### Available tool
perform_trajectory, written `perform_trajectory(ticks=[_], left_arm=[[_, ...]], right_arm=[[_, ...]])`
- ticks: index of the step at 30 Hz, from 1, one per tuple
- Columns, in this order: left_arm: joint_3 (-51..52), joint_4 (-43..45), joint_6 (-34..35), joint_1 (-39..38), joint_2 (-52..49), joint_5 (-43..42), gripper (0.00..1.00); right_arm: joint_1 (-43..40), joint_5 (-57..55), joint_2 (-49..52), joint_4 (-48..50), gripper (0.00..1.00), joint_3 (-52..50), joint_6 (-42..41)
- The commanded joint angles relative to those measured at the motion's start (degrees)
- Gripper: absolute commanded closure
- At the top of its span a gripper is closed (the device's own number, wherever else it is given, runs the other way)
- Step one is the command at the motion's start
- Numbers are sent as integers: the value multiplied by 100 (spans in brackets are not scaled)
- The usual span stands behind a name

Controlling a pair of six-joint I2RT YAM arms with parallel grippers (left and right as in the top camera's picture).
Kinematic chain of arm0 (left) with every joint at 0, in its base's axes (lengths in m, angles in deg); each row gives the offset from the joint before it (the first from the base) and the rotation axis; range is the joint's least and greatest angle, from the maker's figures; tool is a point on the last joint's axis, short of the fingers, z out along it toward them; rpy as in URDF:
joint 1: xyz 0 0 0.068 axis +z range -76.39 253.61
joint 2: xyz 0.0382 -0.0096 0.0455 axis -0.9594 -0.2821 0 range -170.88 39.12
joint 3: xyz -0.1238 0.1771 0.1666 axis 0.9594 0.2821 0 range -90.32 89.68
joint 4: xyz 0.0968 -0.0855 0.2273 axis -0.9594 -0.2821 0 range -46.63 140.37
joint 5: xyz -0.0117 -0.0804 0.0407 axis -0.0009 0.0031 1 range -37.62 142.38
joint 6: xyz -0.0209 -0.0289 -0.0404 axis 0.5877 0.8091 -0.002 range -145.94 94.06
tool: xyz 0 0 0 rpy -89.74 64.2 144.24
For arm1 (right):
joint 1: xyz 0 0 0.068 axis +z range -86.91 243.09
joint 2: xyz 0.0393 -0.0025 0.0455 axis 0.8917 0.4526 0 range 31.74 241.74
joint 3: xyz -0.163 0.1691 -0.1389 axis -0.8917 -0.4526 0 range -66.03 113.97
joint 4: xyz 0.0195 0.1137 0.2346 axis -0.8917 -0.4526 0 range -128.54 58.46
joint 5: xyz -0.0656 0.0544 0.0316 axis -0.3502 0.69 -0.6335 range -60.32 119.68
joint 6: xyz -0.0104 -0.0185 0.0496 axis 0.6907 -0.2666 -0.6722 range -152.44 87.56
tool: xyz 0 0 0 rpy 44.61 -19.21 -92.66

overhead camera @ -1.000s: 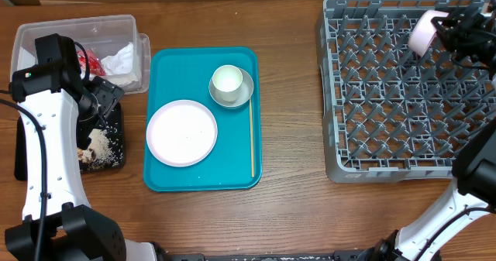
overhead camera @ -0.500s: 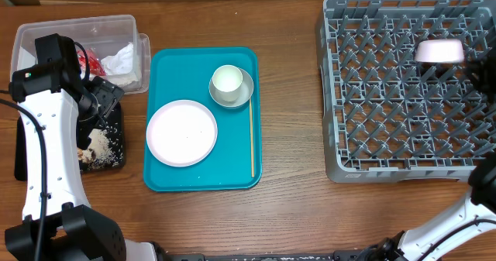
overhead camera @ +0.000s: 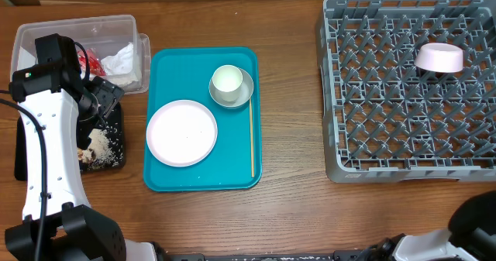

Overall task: Sort waste into correct bins and load items into the dishwasher
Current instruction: 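Release the bowl in the rack and move right gripper back to tray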

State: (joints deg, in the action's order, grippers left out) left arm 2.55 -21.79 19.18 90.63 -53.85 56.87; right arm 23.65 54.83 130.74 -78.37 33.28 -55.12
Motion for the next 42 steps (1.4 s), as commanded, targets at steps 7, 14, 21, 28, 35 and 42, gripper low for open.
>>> perform_trajectory(ticks=[7,14,21,28,35,42], left_arm=[[35,7,120,22,74,-4,0],[35,9,120,22,74,-4,0],[35,7,120,22,74,-4,0],[35,7,120,22,74,-4,0],[35,7,120,22,74,-4,0],[35,9,120,22,74,-7,0]], right_arm=[[1679,-2422,721,750,96,13,970],[2140,-3252,1239,1161,96,13,1416],[2052,-3416,1762,1163,96,13,1641],[2050,-3418,1869,986,96,11,1679],[2046,-4210,1869,516,96,13,1698],[2046,-4520,1788,24,96,15,1617]])
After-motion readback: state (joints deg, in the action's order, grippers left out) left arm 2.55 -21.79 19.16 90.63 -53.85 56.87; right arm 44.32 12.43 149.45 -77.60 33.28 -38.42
